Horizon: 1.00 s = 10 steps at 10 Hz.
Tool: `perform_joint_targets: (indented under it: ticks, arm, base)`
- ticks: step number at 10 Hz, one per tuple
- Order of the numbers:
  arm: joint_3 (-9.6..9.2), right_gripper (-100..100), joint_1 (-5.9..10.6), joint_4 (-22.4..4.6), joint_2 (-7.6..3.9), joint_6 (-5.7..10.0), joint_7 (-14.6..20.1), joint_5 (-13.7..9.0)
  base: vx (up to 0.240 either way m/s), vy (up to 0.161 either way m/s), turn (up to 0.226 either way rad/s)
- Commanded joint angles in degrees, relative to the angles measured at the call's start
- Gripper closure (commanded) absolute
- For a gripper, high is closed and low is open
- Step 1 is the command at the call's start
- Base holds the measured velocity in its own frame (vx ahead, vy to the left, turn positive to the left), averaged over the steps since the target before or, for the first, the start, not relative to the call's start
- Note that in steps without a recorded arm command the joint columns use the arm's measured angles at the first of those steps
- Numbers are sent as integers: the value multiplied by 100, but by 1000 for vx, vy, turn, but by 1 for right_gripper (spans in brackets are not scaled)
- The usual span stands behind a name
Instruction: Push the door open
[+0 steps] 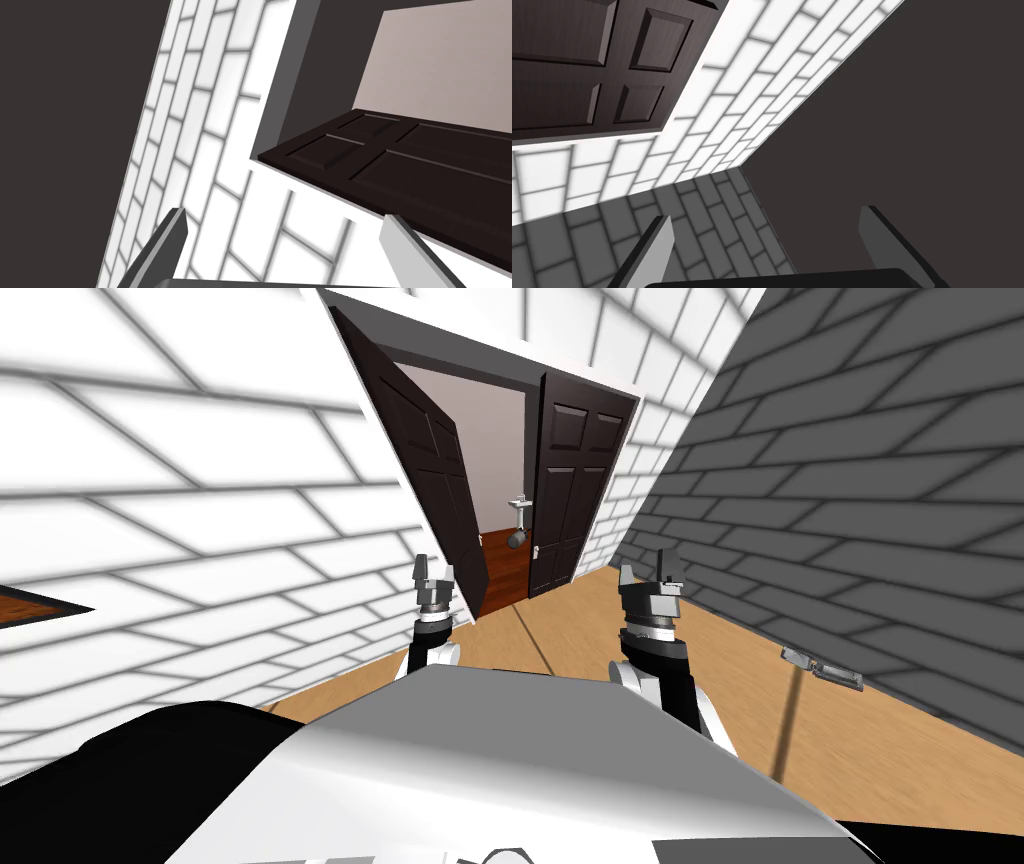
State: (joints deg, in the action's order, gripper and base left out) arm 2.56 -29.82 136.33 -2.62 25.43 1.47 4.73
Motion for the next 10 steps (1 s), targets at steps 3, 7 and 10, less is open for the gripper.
perform_joint_targets:
  ticks: [3, 7, 10]
  arm:
    - [-39, -100, 149, -401, -59, 81, 13, -41]
    - [-90, -100, 340, -917, -121, 186, 29, -95]
    - [-123, -100, 463, -1250, -153, 253, 40, -129]
  base:
    - [99, -19, 61]
    - [101, -39, 57]
    - [95, -38, 56]
